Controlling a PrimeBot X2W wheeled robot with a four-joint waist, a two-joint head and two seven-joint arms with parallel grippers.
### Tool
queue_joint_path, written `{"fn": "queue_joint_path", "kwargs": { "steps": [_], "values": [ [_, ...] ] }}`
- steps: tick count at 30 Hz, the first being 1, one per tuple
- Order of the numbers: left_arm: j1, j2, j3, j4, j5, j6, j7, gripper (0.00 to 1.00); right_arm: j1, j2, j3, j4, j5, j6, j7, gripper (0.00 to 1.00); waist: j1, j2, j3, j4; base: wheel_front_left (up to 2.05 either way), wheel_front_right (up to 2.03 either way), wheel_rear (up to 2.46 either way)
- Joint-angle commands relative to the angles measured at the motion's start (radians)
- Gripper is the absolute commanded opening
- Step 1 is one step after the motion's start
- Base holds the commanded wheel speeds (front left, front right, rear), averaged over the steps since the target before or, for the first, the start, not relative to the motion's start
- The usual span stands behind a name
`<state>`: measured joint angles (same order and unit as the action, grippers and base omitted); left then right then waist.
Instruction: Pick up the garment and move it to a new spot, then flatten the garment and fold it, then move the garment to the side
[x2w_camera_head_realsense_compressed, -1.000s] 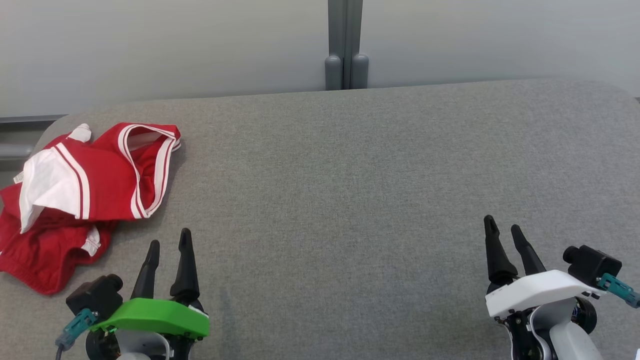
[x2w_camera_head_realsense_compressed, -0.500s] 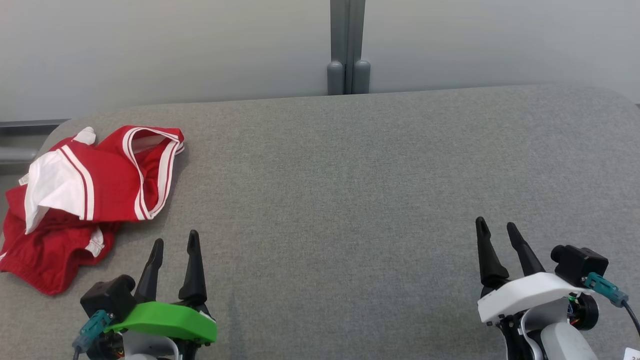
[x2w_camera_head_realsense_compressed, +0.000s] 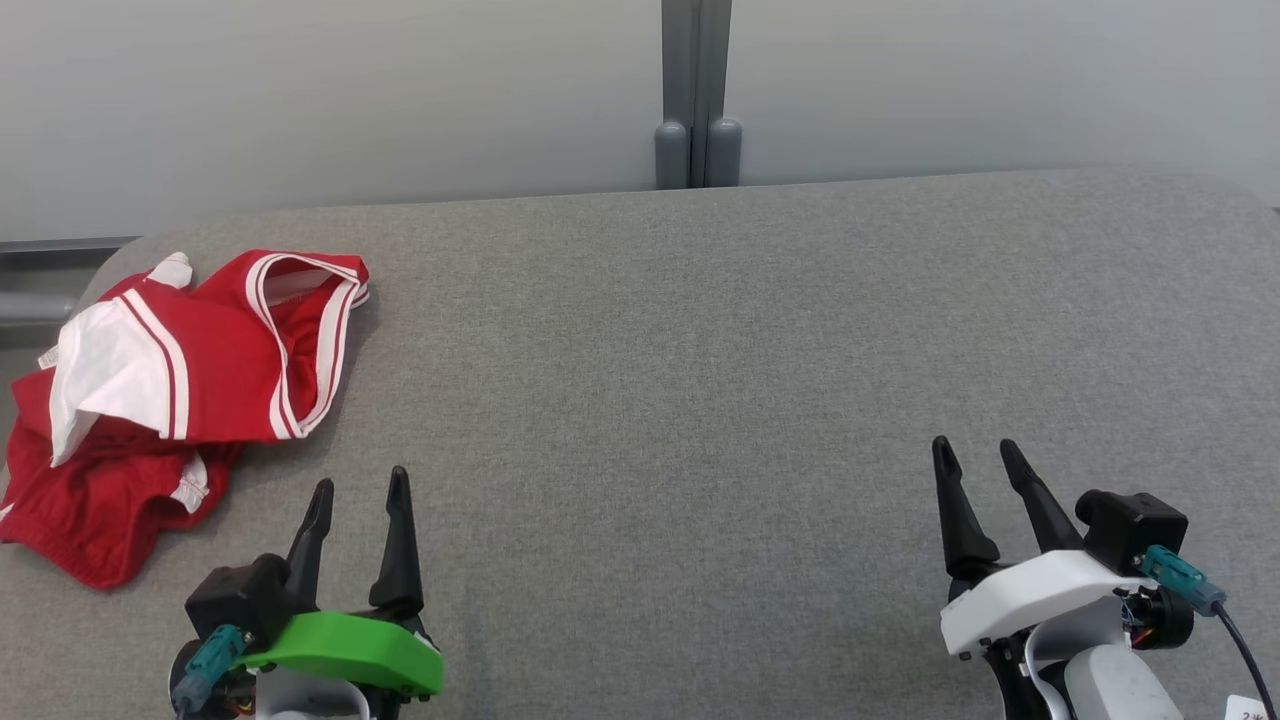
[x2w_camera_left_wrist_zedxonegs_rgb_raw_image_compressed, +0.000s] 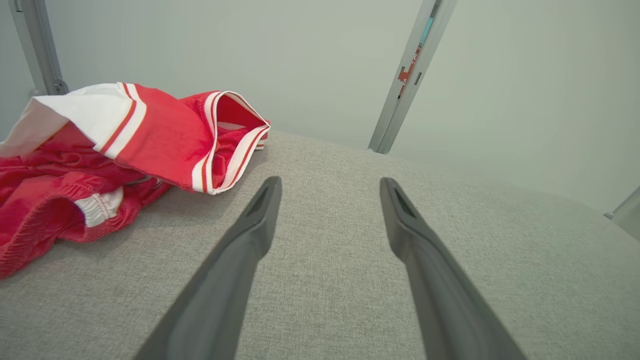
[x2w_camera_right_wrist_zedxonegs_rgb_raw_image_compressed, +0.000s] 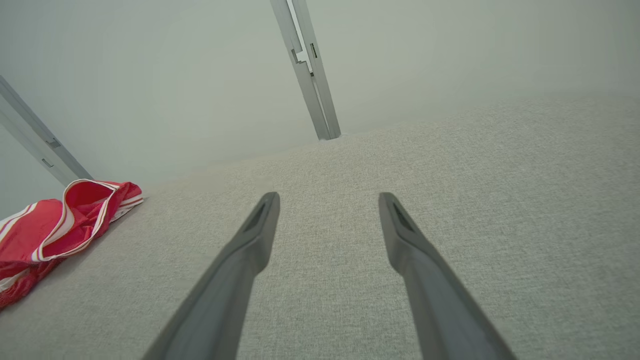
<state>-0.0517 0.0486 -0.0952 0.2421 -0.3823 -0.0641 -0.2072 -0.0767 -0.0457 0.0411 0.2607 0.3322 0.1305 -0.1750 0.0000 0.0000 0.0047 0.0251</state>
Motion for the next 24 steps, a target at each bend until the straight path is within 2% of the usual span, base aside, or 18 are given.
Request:
{"fn": "queue_joint_path", "kwargs": {
  "steps": [1, 24],
  "values": [
    [0.006, 0.002, 0.000, 0.000, 0.013, 0.006, -0.009, 1.00, -0.011, -0.006, 0.004, -0.005, -0.023, 0.000, -0.009, 1.00, 0.0000, 0.0000, 0.000, 0.000, 0.00, 0.00, 0.00],
    [0.008, 0.003, -0.030, -0.009, 0.073, 0.030, -0.052, 1.00, -0.013, -0.006, 0.038, -0.003, -0.141, 0.000, -0.053, 1.00, 0.0000, 0.0000, 0.009, 0.005, 0.00, 0.00, 0.00]
  ]
}}
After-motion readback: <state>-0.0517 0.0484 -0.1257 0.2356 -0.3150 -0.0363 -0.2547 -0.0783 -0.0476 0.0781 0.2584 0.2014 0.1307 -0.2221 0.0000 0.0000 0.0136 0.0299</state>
